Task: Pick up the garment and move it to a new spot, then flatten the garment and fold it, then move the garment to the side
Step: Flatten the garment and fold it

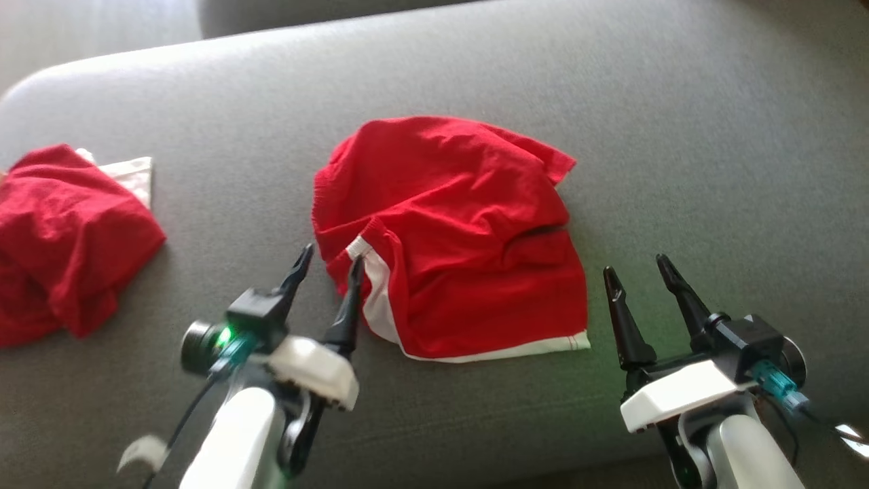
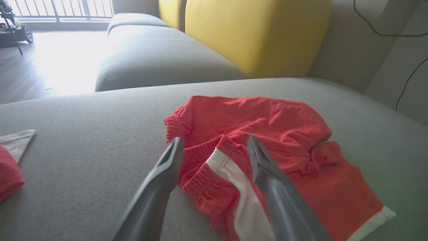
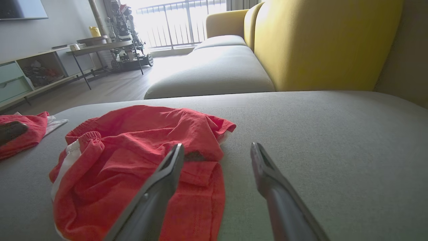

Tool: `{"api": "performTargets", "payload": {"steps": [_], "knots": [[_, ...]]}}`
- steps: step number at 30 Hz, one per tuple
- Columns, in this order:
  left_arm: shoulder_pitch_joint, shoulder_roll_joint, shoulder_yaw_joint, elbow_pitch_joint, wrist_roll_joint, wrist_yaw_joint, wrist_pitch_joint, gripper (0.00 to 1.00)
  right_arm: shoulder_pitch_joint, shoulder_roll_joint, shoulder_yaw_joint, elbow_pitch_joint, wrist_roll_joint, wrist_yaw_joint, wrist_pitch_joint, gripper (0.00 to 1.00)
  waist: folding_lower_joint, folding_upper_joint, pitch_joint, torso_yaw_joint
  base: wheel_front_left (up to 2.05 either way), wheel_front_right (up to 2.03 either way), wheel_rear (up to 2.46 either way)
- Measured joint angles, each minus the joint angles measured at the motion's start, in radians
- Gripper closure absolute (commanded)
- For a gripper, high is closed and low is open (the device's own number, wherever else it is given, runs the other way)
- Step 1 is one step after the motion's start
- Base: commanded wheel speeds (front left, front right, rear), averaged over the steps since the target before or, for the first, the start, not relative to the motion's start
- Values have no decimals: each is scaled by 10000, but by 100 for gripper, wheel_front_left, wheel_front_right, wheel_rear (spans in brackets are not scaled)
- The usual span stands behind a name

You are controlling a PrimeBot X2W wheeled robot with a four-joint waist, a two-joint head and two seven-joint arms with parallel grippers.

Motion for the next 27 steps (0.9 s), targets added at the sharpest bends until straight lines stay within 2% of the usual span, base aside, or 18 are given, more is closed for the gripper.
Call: {"api": "performTargets", "payload": {"steps": [7,12,19,27], "knots": [[-1434,190,-516,1210,514,-159,968,0,-93,2,-19,-58,192,2,0,0,0,0,438,-391,0,0,0],[-1984,368,-562,1630,656,-159,1256,0,-274,2,-84,-73,265,0,0,0,0,0,606,-572,0,0,0],[-2037,629,-876,1918,696,-433,1737,0,-274,2,-140,-59,265,2,0,0,0,0,654,-583,0,0,0],[-2035,761,-1114,1918,663,-523,1950,0,-286,2,-130,40,265,2,0,0,0,0,680,-547,0,0,0]]}}
